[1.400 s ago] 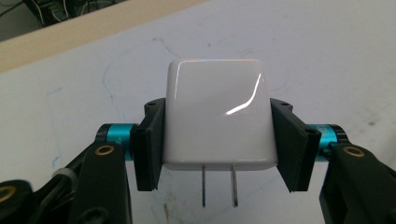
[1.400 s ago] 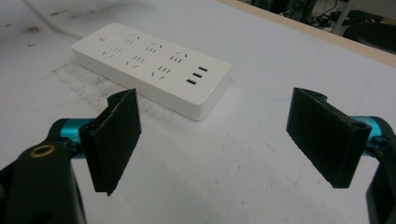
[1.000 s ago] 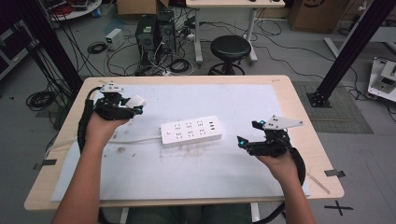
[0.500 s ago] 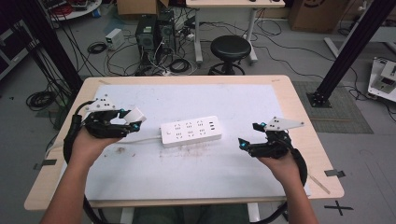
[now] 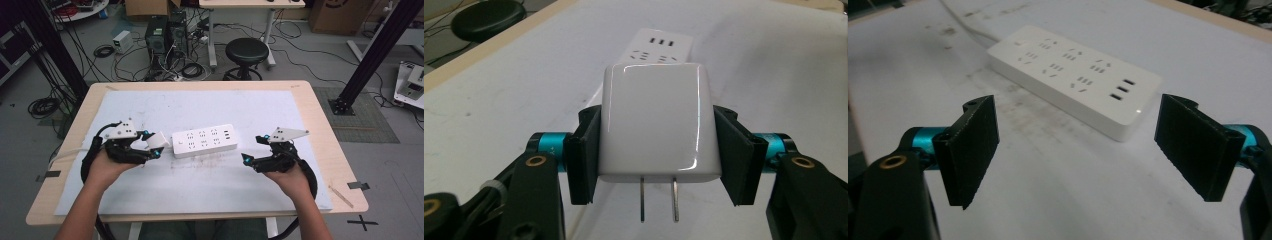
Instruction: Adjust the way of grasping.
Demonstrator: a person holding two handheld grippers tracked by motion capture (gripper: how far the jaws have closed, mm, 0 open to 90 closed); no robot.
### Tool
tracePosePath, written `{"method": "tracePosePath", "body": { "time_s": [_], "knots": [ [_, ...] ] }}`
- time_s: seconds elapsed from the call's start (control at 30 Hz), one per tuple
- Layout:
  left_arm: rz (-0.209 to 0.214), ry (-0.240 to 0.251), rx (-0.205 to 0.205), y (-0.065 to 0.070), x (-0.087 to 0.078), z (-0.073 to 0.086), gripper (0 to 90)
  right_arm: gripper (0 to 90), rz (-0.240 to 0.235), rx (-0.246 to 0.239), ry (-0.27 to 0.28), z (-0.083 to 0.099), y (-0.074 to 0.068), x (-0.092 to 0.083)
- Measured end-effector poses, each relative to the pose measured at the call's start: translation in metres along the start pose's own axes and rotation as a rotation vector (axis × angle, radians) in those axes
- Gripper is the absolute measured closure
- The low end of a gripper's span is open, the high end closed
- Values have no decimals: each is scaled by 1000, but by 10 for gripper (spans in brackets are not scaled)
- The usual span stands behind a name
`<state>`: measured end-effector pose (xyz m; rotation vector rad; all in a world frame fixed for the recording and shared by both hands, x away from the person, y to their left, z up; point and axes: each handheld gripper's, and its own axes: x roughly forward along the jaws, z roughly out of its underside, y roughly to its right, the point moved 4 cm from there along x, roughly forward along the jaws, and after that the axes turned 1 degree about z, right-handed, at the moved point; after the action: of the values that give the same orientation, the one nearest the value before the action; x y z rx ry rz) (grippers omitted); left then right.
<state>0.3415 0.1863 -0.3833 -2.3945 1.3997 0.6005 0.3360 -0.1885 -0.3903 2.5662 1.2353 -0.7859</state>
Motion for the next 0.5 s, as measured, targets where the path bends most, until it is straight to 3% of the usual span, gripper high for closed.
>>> {"method": "tracePosePath", "body": {
  "time_s": [0.27,0.37,0.5],
  "knots": [
    [62,44,156,50,20,-3,425,181,-100,25,-17,1,-35,16],
    [71,67,211,67,29,-5,425,181,-154,68,-12,3,-45,19],
    [51,75,309,83,37,-9,425,181,-245,145,4,5,-53,23]
  ]
}}
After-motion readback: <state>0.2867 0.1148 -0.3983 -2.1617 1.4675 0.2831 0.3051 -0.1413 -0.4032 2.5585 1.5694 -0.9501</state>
